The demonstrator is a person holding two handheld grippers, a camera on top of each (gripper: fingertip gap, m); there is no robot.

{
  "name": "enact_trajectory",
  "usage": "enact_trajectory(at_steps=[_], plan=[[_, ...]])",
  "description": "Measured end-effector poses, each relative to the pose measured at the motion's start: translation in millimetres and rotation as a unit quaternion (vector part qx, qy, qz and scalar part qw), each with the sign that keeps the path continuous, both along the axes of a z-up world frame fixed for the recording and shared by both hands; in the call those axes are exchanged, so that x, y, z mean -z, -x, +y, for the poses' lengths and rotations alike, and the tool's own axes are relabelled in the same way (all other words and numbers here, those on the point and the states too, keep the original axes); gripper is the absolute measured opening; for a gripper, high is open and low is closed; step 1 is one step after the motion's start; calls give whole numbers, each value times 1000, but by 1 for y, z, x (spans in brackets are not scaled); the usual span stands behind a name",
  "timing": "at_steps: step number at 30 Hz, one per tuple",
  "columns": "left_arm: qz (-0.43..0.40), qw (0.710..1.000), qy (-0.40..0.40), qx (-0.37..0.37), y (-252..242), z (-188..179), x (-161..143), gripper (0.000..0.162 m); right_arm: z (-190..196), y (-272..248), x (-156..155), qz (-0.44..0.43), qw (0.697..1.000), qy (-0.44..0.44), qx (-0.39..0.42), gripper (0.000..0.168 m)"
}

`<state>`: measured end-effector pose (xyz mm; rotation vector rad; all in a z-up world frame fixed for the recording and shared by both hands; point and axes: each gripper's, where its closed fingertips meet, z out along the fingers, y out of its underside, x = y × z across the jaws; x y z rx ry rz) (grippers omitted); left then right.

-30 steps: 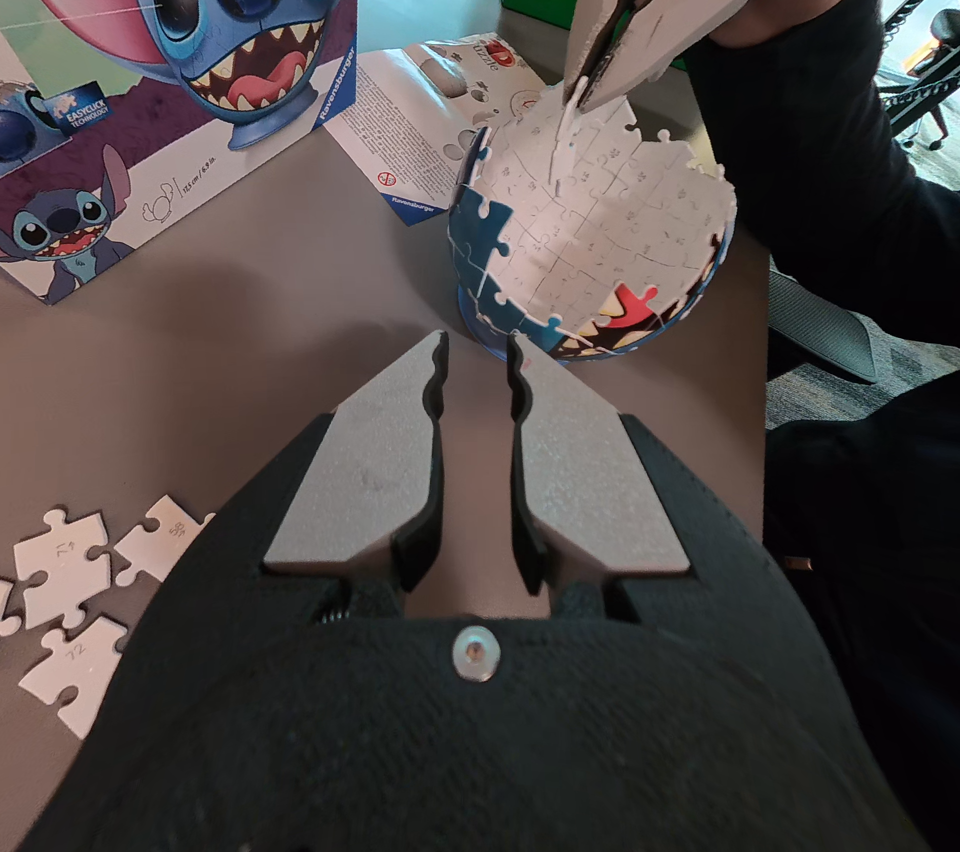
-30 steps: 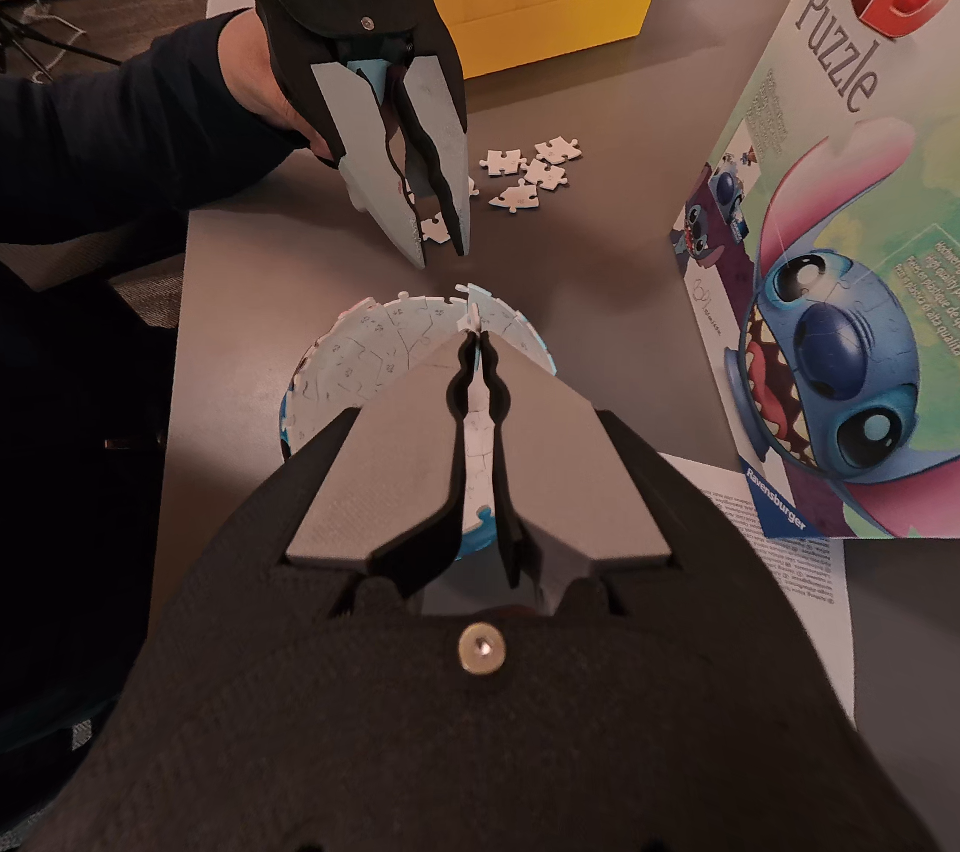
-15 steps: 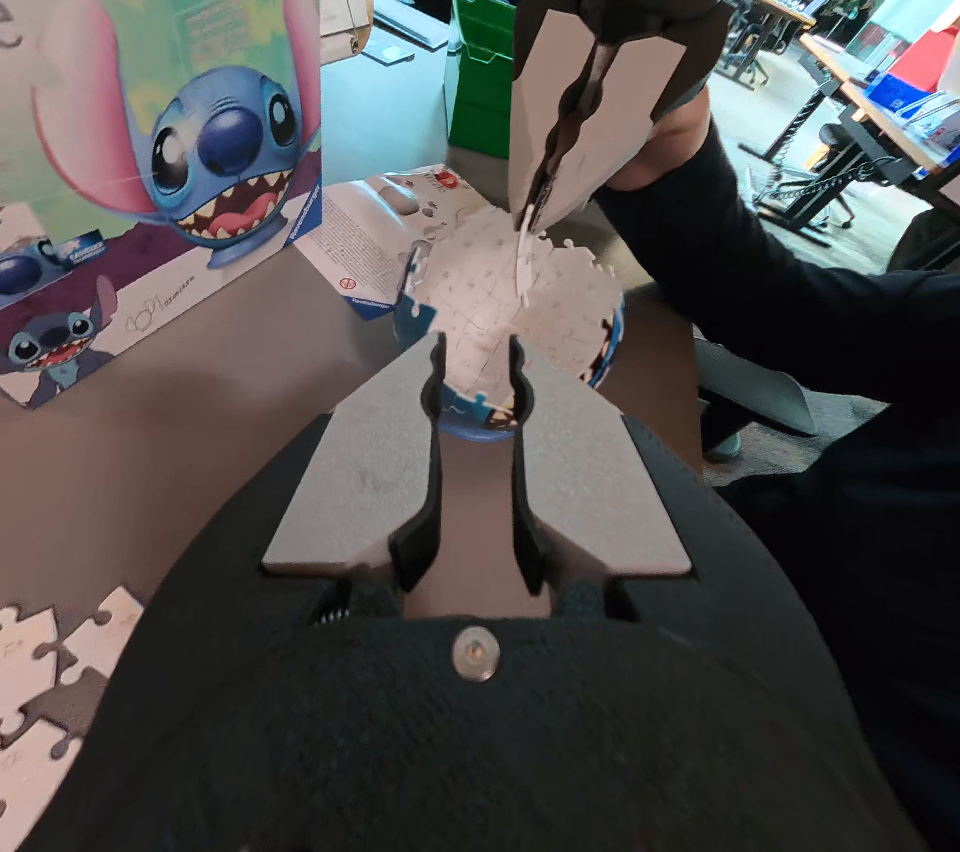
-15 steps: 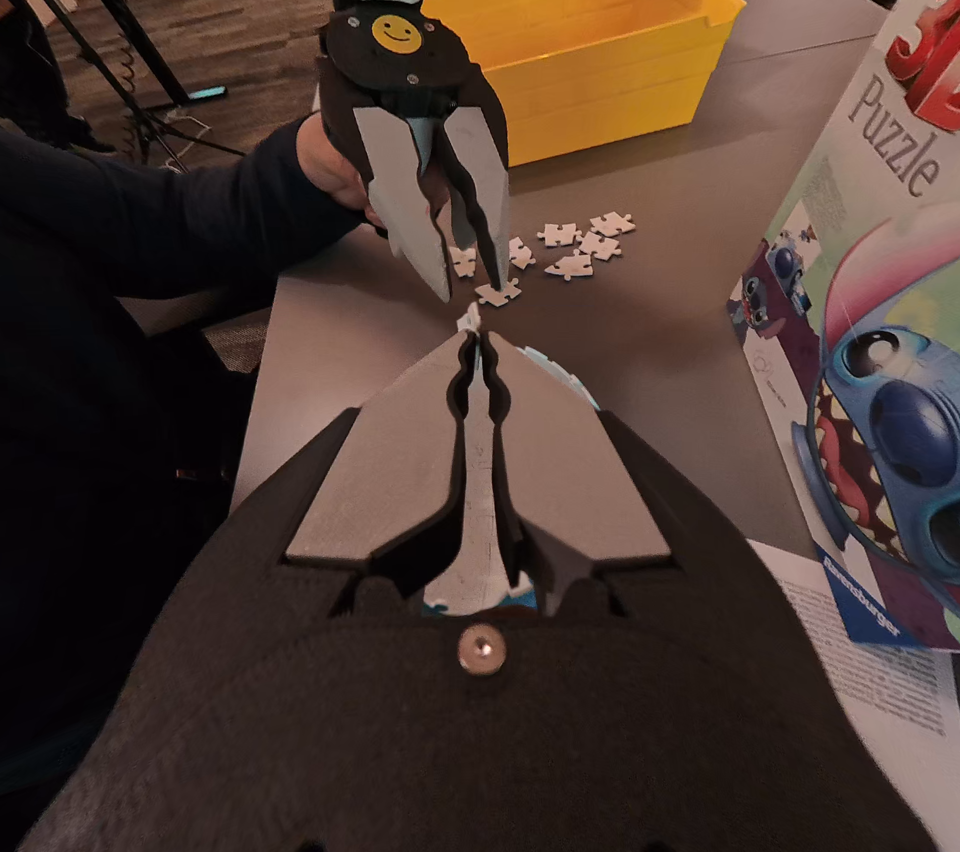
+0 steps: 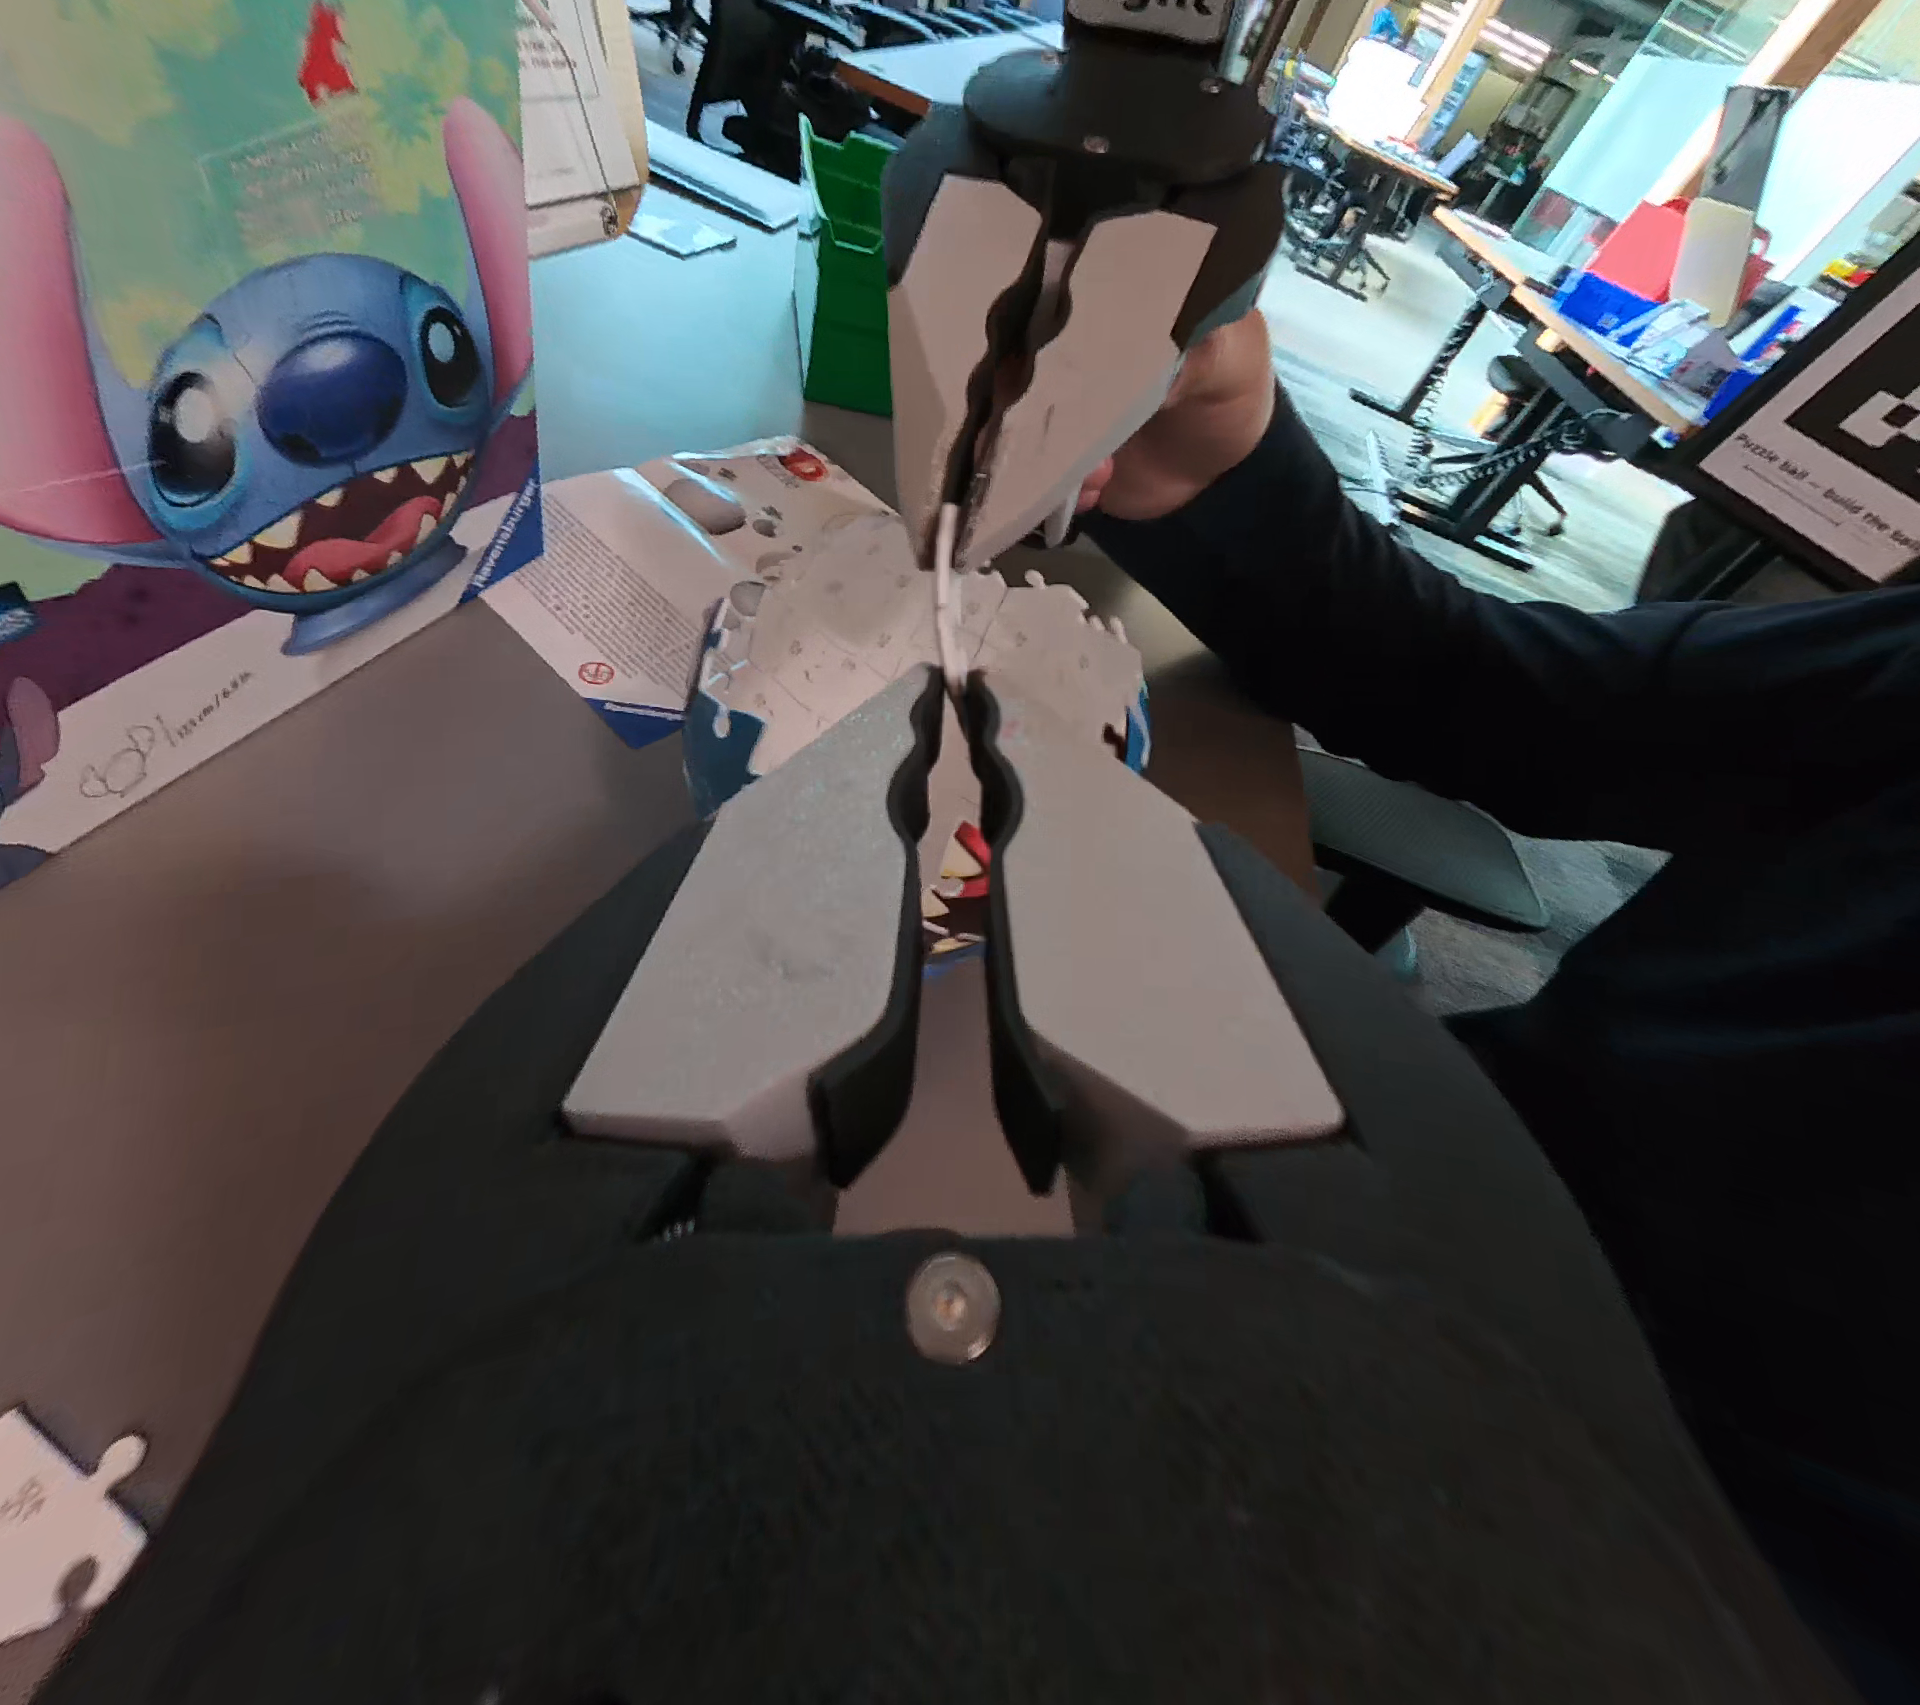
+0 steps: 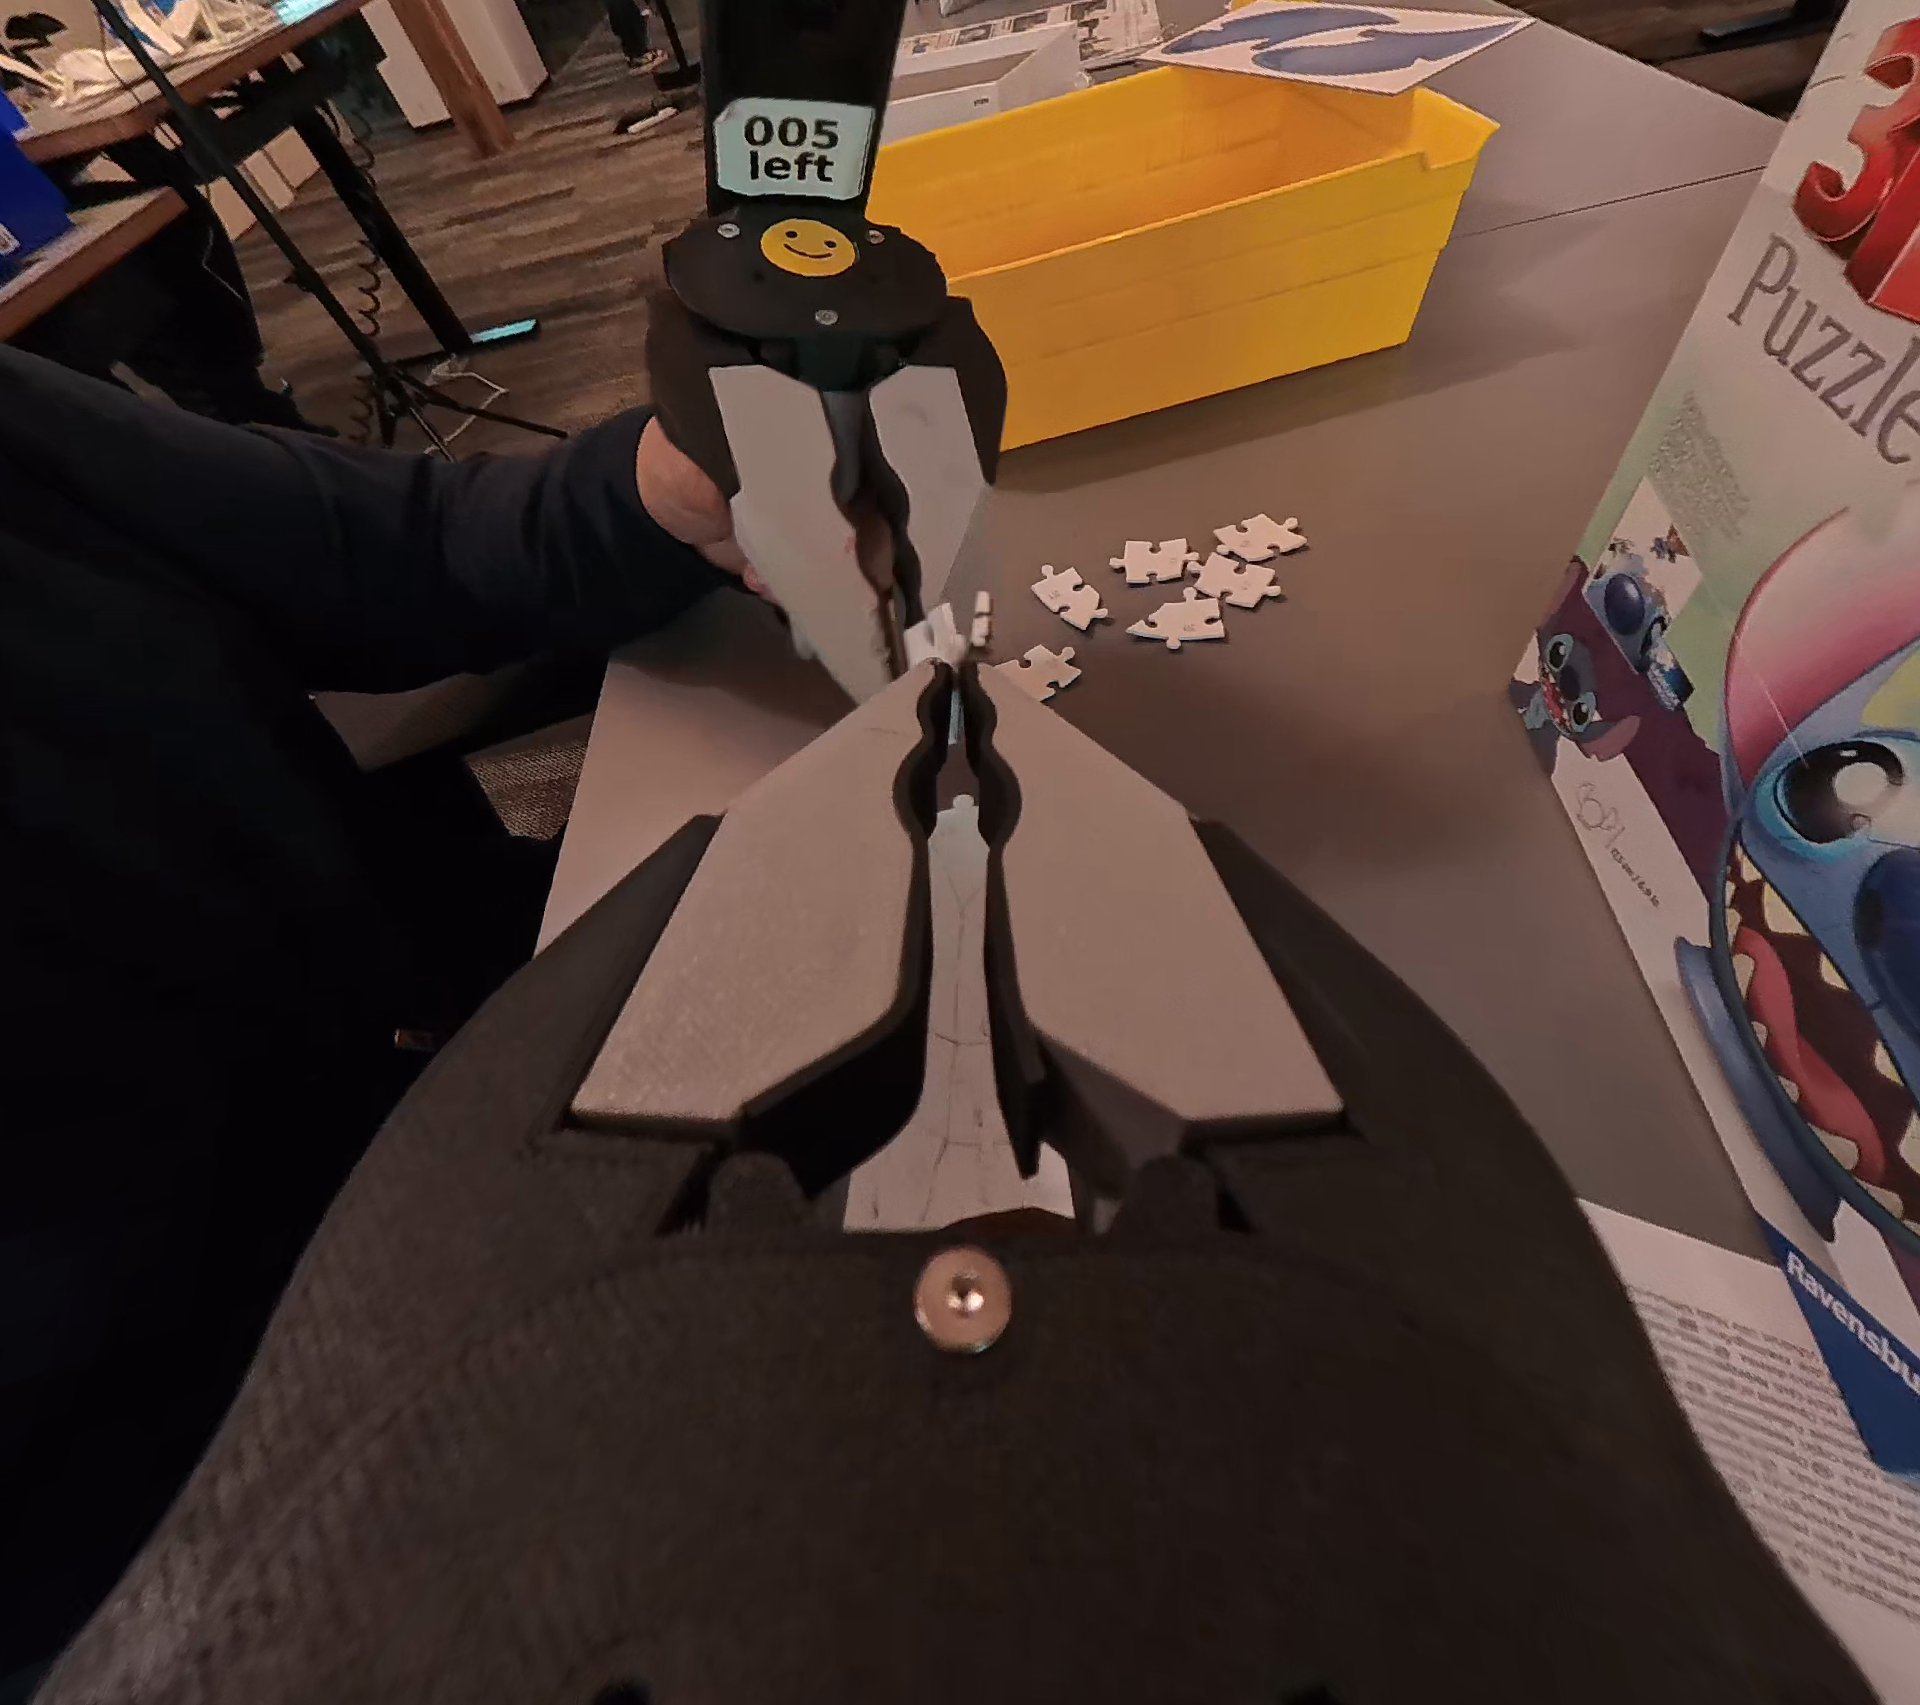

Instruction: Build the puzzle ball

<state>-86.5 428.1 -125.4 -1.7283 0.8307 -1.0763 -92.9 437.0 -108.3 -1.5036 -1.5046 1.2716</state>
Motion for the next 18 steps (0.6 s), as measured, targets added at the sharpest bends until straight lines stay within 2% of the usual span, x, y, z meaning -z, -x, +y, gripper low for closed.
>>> enact_trajectory(at_steps=[6, 11, 18], plan=[[-11, 1000, -11, -26, 11, 9, -5, 0, 2, -1, 3, -4, 1000, 1, 3, 0], [-53, 998, -9, -35, 20, 13, -16, 0, 1, -1, 13, -32, 999, -10, -2, 0], [-32, 999, -2, -40, 22, 17, -8, 0, 9, -8, 10, -37, 998, -45, 14, 0]])
